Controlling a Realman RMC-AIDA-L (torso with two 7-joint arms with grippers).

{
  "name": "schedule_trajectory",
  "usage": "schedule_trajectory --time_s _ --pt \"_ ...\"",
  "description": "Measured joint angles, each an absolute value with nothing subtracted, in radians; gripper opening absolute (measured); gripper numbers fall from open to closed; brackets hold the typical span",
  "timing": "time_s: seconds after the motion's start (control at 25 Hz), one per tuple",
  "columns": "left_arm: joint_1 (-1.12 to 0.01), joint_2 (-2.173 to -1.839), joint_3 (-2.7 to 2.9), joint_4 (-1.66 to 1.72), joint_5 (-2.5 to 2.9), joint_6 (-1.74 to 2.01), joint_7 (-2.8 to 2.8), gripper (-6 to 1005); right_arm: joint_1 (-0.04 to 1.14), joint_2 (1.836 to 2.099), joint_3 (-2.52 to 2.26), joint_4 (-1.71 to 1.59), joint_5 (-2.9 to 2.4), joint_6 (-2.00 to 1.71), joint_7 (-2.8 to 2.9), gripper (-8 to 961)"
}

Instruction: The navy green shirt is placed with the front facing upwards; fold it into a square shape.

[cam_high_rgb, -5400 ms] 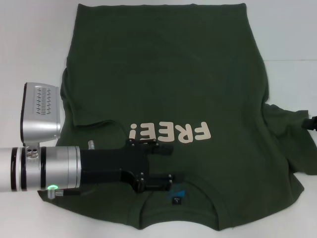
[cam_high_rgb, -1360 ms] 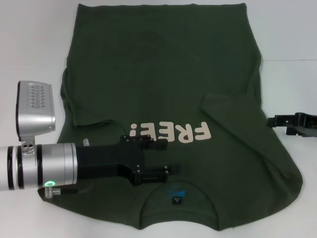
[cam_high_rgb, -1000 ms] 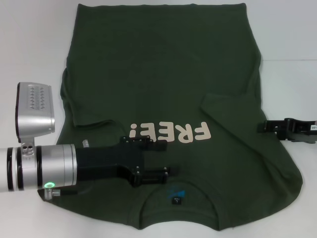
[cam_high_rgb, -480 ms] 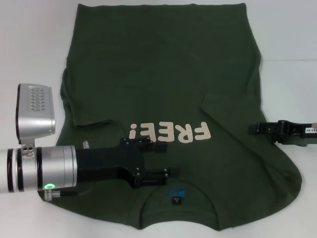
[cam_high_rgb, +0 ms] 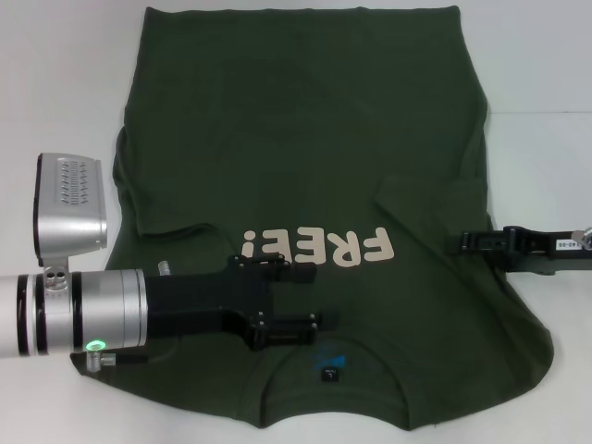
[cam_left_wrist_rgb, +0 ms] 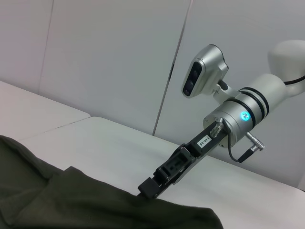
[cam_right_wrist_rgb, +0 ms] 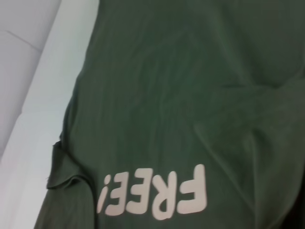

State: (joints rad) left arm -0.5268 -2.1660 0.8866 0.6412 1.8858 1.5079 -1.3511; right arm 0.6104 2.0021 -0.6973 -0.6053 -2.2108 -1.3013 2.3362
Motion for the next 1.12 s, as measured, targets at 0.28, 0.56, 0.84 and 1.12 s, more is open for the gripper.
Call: schedule_trajectory --time_s 0.28,0.56,0.84,1.12 --pt "-0.527 -2.165 0.885 0.641 1.886 1.508 -1.351 735 0.630 2.018 -0.706 -0.603 -2.210 -1.310 2.335 825" --pt "-0.529 -2.164 0.883 0.641 1.887 1.501 -1.349 734 0.648 2.035 -0.709 -0.600 -2.216 -1.284 2.334 826" --pt "-0.529 -2.164 0.885 0.641 1.887 1.493 -1.348 733 0.642 2.035 -0.715 -0.597 -2.219 -1.207 2.334 820" --pt "-0.529 -2.164 0.882 0.641 1.886 1.492 -1.347 734 0.634 2.027 -0.715 -0.591 -2.221 -1.148 2.341 821"
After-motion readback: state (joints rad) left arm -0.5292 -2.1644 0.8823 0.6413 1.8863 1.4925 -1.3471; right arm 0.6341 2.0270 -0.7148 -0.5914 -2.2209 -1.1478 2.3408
